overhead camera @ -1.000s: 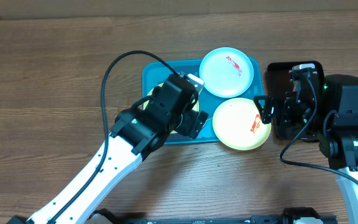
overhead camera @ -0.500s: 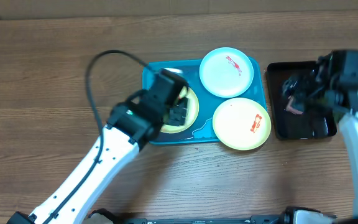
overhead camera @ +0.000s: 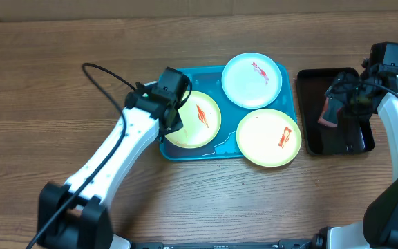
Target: Clean dirty plates on tray and stack at the side
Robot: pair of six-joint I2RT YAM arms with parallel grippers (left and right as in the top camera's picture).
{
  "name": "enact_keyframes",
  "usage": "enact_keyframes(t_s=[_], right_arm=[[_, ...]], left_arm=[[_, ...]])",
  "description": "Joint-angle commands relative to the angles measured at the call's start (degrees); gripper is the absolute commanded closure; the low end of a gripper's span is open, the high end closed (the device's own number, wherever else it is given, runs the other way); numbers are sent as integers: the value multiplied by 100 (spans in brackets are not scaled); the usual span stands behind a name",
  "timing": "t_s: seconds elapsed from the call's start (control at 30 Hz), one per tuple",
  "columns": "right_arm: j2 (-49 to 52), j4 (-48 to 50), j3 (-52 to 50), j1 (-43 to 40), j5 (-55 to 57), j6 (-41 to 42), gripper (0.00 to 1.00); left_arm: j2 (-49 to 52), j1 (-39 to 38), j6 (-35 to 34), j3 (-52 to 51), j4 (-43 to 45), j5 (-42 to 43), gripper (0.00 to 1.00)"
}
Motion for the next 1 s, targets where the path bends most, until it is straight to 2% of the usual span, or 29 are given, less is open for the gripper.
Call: enact_keyframes(t_s=[0.0,0.27,0.43,0.67,0.97], right_arm=[[-15,79,116,-28,184,-103,24],[-15,33,101,-28,282,-299,23],[-15,35,101,-28,282,-363,23],[-15,-7,101,-28,280,-387,22],[-15,-31,101,-28,280,-402,22]], left_arm=[[354,96,-487,83,61,-101,64],[911,295,-599,83,155,420,66],[1049,293,-155,68,575,754,68],[1215,295,-133,39,535,826,75],[1231,304,-321,-63,570,804,70]])
